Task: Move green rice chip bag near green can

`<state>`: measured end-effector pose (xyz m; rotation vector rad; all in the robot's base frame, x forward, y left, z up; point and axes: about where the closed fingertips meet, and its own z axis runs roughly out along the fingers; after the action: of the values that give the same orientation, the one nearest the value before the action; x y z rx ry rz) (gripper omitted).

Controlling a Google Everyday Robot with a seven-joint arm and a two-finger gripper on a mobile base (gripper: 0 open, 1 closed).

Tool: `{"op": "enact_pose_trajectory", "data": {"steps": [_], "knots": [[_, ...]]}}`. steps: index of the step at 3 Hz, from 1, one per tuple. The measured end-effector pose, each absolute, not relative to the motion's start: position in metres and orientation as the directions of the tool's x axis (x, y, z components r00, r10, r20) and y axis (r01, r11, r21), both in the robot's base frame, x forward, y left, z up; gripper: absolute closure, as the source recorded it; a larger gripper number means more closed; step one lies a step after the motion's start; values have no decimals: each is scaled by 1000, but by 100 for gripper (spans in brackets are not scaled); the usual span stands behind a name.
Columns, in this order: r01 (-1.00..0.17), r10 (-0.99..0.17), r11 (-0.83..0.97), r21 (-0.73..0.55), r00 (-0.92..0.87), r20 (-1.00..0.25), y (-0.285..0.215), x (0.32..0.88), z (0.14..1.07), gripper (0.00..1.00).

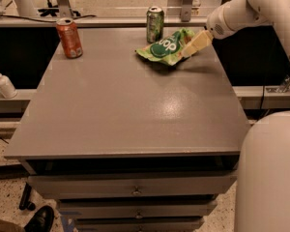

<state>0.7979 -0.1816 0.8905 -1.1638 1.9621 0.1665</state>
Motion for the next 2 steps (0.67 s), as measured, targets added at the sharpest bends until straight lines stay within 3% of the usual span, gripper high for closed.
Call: {"op": "enact_pose_trajectory", "data": {"steps": [2], "knots": [[-849,-638,496,-183,-214,-739,-157,731,925,0]]}}
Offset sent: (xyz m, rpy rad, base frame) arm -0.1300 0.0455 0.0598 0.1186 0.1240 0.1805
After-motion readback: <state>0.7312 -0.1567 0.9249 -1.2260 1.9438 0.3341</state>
